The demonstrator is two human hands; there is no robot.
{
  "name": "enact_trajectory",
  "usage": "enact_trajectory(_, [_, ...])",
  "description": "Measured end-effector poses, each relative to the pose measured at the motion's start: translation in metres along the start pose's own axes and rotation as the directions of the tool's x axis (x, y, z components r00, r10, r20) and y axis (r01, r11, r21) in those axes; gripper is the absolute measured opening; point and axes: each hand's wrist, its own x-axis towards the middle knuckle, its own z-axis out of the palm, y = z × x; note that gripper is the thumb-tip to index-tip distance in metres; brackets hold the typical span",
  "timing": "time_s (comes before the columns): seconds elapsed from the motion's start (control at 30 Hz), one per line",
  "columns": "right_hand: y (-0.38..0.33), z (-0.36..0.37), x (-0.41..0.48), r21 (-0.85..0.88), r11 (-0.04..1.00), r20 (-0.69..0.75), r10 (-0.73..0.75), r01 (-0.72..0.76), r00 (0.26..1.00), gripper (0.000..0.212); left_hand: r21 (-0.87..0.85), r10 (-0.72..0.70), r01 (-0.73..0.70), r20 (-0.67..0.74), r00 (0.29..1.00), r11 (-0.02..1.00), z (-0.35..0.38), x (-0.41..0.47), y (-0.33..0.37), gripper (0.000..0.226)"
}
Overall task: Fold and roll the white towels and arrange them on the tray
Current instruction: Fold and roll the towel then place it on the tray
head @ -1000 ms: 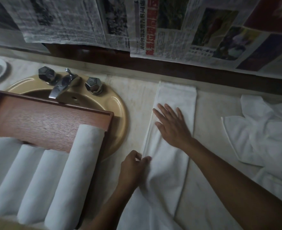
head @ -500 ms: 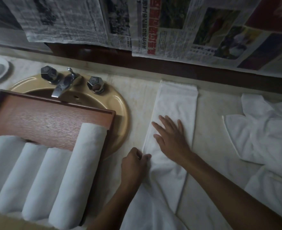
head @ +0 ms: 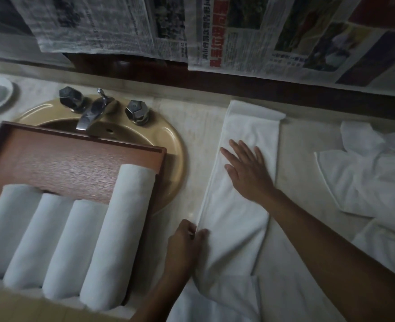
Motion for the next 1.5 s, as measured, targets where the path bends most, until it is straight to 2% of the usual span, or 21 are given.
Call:
enact_trajectory(0.1, [0.000, 0.000, -0.002, -0.006, 1.000, 0.001, -0.014, 0.014, 1.000, 0.053, 0.111, 0.081, -0.079, -0.012, 0.997, 0.991, 0.002, 0.001, -0.002, 0.026])
enact_trajectory(0.2, [-0.003, -0.002, 0.000, -0.003, 1.000, 0.015, 0.009, -0.009, 1.000, 0.052, 0.138, 0.084, -0.079, -0.029, 0.996, 0.987, 0.004, 0.002, 0.000, 0.026])
enact_trajectory(0.3, [-0.019, -0.008, -0.013, 0.017, 1.000, -0.045, 0.025, -0.024, 0.999, 0.051, 0.140, 0.088, -0.084, -0.023, 0.996, 0.987, 0.004, 0.002, 0.001, 0.027])
enact_trajectory(0.37, [-0.035, -0.007, -0.037, 0.070, 0.997, -0.093, -0.016, 0.022, 0.996, 0.050, 0.154, 0.108, -0.103, -0.019, 0.994, 0.983, 0.002, 0.000, 0.001, 0.027])
enact_trajectory(0.43, [-0.047, -0.001, -0.061, 0.068, 0.996, -0.045, -0.055, 0.058, 0.997, 0.051, 0.172, 0.129, -0.122, -0.027, 0.991, 0.978, 0.003, -0.002, -0.001, 0.025])
enact_trajectory(0.5, [-0.046, 0.005, -0.069, 0.028, 0.998, -0.011, -0.057, 0.057, 0.998, 0.053, 0.170, 0.193, -0.183, -0.039, 0.981, 0.968, 0.008, -0.008, -0.003, 0.022])
enact_trajectory(0.57, [-0.042, 0.004, -0.063, -0.003, 0.998, -0.004, -0.056, 0.056, 0.998, 0.053, 0.076, 0.235, -0.232, -0.033, 0.972, 0.970, 0.009, -0.017, 0.000, 0.020])
enact_trajectory(0.6, [-0.042, 0.003, -0.060, -0.013, 0.998, 0.001, -0.061, 0.061, 0.998, 0.053, -0.076, 0.163, -0.162, 0.010, 0.987, 0.984, 0.008, -0.019, 0.003, 0.017])
enact_trajectory(0.63, [-0.041, 0.002, -0.058, -0.015, 0.998, 0.004, -0.065, 0.065, 0.998, 0.053, -0.285, 0.062, -0.025, 0.122, 0.991, 0.958, 0.005, -0.022, 0.010, 0.011])
enact_trajectory(0.67, [-0.040, 0.002, -0.058, -0.011, 0.998, 0.001, -0.068, 0.068, 0.998, 0.053, -0.461, -0.013, 0.156, 0.299, 0.954, 0.874, 0.001, -0.026, 0.015, 0.011])
enact_trajectory(0.7, [-0.039, 0.002, -0.058, -0.006, 0.998, -0.007, -0.069, 0.069, 0.998, 0.053, -0.560, -0.037, 0.313, 0.448, 0.893, 0.767, -0.002, -0.030, 0.017, 0.016])
enact_trajectory(0.73, [-0.039, 0.002, -0.059, -0.004, 0.998, -0.016, -0.070, 0.070, 0.997, 0.053, -0.572, -0.023, 0.358, 0.509, 0.861, 0.738, -0.006, -0.032, 0.016, 0.020])
enact_trajectory(0.8, [-0.038, 0.001, -0.059, -0.010, 0.997, -0.025, -0.071, 0.071, 0.997, 0.053, -0.475, -0.035, 0.275, 0.454, 0.891, 0.836, -0.012, -0.034, 0.006, 0.020])
enact_trajectory(0.87, [-0.037, 0.002, -0.058, -0.020, 0.997, -0.033, -0.075, 0.075, 0.997, 0.052, -0.345, -0.049, 0.166, 0.323, 0.945, 0.924, -0.016, -0.034, -0.007, 0.019])
enact_trajectory(1.1, [-0.034, 0.004, -0.056, -0.026, 0.998, -0.041, -0.067, 0.065, 0.997, 0.052, -0.118, 0.075, -0.069, 0.053, 0.996, 0.991, -0.004, -0.040, -0.045, 0.021])
enact_trajectory(1.27, [-0.037, 0.003, -0.052, -0.021, 0.999, 0.001, -0.023, 0.023, 1.000, 0.053, 0.009, 0.096, -0.096, -0.007, 0.995, 0.995, 0.002, -0.040, -0.045, 0.019])
enact_trajectory(1.33, [-0.046, -0.001, -0.060, 0.008, 1.000, -0.032, -0.009, 0.009, 0.999, 0.055, 0.037, 0.106, -0.106, -0.013, 0.994, 0.994, 0.001, -0.040, -0.044, 0.018])
enact_trajectory(1.43, [-0.065, 0.002, -0.092, 0.058, 0.993, -0.084, -0.096, 0.101, 0.992, 0.053, 0.000, 0.090, -0.090, -0.027, 0.996, 0.996, 0.000, -0.039, -0.044, 0.020])
enact_trajectory(1.5, [-0.071, 0.009, -0.113, 0.059, 0.990, -0.051, -0.129, 0.132, 0.990, 0.051, -0.071, 0.068, -0.070, -0.029, 0.997, 0.995, -0.001, -0.042, -0.044, 0.022])
